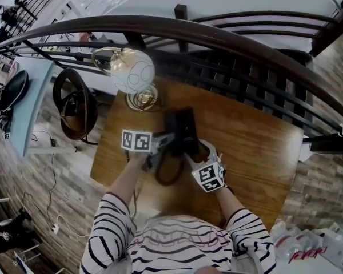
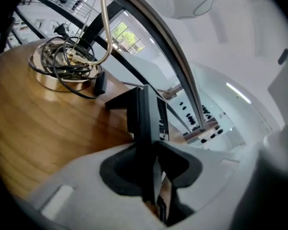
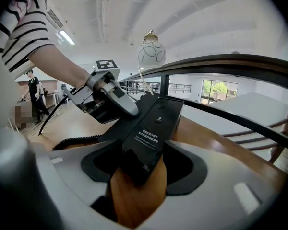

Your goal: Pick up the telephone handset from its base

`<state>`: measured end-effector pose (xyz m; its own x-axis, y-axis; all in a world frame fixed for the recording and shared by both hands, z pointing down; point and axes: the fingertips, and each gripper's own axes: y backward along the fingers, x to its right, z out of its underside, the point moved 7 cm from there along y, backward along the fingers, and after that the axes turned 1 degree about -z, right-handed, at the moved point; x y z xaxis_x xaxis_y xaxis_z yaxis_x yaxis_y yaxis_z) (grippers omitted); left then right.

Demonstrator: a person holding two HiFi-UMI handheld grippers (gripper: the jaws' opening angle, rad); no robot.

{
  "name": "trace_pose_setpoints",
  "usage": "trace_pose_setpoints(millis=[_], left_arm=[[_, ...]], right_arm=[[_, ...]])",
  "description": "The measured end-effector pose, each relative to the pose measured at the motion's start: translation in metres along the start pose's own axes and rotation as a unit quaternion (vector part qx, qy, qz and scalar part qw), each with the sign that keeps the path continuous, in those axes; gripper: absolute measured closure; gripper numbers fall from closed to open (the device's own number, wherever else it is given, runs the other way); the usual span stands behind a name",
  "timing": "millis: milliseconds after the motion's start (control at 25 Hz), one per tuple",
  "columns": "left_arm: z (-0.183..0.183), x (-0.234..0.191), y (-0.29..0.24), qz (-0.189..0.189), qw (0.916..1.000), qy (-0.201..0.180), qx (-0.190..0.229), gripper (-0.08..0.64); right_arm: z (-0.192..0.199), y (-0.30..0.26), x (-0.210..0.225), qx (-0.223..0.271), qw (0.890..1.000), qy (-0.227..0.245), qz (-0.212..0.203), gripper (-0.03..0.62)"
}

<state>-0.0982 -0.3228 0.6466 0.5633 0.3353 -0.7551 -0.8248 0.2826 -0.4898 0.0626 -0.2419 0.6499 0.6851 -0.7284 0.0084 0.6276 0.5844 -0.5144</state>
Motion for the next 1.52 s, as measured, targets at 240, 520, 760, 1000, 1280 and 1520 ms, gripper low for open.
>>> trace_pose_setpoints(millis=[240, 520, 760, 1000, 1280, 1520], left_arm=[[0.003, 0.002, 0.005, -0.006, 0.9999, 0.006, -0.006, 0.459], [0.013, -0.004, 0.012, 0.063, 0.9975, 0.021, 0.025, 0.479], [0.008, 0.015, 0.022, 0.128, 0.9907, -0.009, 0.045, 0.485], [0.008, 0.025, 0.038, 0.129, 0.9897, -0.017, 0.06, 0.485], [0.014, 0.045, 0.072, 0.142, 0.9844, -0.045, 0.094, 0.485], [0.033, 0.072, 0.117, 0.146, 0.9783, -0.077, 0.125, 0.485]], right_arm=[[-0.001, 0.0, -0.002, 0.002, 1.0, -0.005, -0.002, 0.324], [0.0, -0.001, -0.004, 0.004, 1.0, -0.005, -0.005, 0.324], [-0.001, 0.001, -0.004, 0.005, 1.0, -0.005, -0.006, 0.324], [0.001, 0.004, -0.006, -0.001, 1.0, -0.022, -0.009, 0.304], [-0.014, 0.03, -0.015, 0.019, 0.999, -0.043, 0.014, 0.31], [-0.039, 0.068, -0.036, 0.062, 0.994, -0.071, 0.046, 0.318]])
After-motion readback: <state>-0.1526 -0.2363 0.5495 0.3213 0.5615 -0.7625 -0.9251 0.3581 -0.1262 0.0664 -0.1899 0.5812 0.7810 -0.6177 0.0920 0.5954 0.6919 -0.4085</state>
